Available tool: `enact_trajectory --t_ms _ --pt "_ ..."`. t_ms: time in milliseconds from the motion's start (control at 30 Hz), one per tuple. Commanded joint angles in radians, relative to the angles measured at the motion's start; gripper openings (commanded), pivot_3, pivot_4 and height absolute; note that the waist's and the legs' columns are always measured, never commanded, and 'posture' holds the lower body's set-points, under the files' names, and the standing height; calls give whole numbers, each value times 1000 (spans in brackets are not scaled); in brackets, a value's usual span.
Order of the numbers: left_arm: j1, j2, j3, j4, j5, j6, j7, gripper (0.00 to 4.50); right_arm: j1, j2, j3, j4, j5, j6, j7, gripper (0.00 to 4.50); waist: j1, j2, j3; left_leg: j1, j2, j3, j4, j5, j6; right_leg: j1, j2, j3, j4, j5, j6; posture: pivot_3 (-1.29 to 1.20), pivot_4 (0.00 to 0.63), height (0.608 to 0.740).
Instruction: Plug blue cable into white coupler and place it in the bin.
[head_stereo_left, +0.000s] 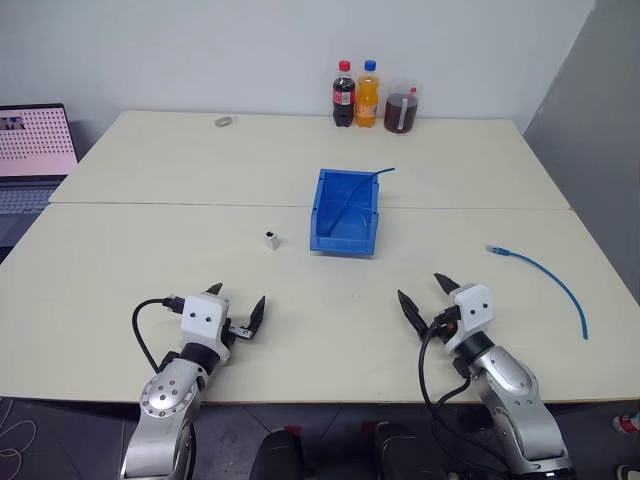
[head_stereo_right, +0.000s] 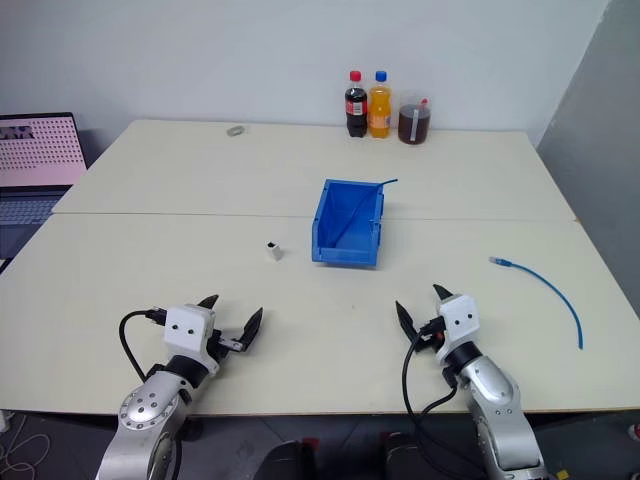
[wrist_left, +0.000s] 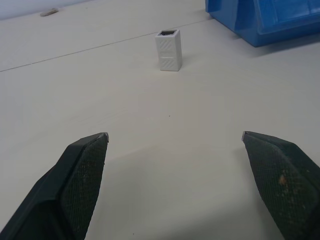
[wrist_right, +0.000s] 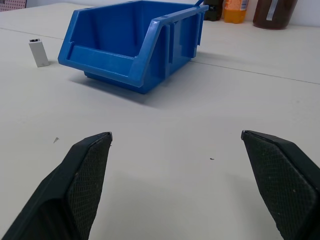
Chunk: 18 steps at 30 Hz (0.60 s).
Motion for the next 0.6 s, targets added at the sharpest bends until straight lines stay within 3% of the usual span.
enact_trajectory --t_ms 33,600 --pt "-3 -2 6 -47 -13 -34 -8 4500 -4 -2 -13 -35 8 -21 -1 4393 0 0 0 0 0 0 0 0 0 0 0 0 0 0 0 0 150 740" --pt "28 -2 11 -76 -26 -37 -32 4500 19 6 3 -25 -3 -46 -2 4393 0 0 0 0 0 0 0 0 0 0 0 0 0 0 0 0 150 740"
